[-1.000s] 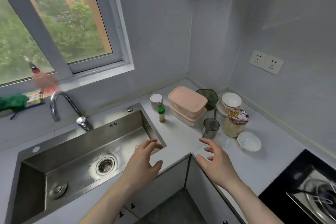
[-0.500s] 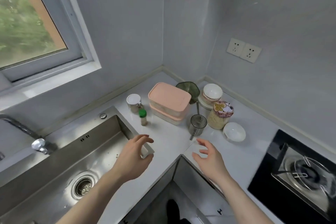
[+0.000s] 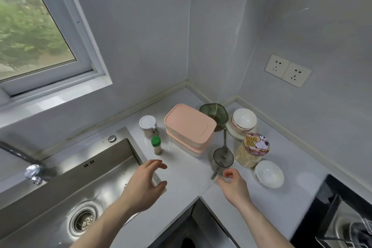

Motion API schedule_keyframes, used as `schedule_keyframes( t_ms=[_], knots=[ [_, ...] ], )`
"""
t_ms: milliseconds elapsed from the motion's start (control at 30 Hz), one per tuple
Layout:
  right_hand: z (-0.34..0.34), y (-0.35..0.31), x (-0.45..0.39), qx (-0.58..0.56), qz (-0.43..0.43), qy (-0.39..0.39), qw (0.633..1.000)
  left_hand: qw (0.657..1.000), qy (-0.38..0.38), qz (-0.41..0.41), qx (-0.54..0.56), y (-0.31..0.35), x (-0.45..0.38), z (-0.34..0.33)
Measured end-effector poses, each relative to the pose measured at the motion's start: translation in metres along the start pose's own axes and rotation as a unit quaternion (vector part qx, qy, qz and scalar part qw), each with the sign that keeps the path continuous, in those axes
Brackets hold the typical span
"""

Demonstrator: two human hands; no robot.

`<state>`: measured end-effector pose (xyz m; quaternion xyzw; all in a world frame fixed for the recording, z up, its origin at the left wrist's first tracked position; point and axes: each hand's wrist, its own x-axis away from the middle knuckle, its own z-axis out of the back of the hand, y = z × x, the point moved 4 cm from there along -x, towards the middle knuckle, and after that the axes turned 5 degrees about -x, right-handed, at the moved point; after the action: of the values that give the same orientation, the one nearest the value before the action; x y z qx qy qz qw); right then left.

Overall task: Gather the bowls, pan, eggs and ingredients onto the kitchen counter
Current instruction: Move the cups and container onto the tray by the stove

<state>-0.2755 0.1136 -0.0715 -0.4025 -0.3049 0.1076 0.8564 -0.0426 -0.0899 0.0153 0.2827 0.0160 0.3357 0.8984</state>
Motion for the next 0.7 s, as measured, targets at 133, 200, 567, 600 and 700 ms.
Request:
schedule_keyframes(
  t_ms=[133, 200, 567, 600, 700],
  knots=[
    [-0.016, 0.018, -0.03, -0.029, -0.07, -0.033, 0.997, 0.999, 0.007, 0.031, 0.013, -0.002, -0.002, -0.009],
    [-0.024, 0.018, -0.034, -0.058, -0.1, -0.048, 0.992, 0.999, 0.006, 0.042, 0.014, -0.002, -0.002, -0.015],
    [-0.041, 0.004, -0.05, -0.21, -0.148, -0.046, 0.965, 0.995, 0.005, 0.083, 0.049, -0.002, 0.001, -0.026],
    [-0.041, 0.003, -0.05, -0.23, -0.176, -0.05, 0.956, 0.995, 0.006, 0.085, 0.052, -0.003, 0.002, -0.027],
    [-0.047, -0.001, -0.049, -0.308, -0.261, -0.066, 0.913, 0.995, 0.006, 0.089, 0.055, -0.007, 0.005, -0.032]
  ],
)
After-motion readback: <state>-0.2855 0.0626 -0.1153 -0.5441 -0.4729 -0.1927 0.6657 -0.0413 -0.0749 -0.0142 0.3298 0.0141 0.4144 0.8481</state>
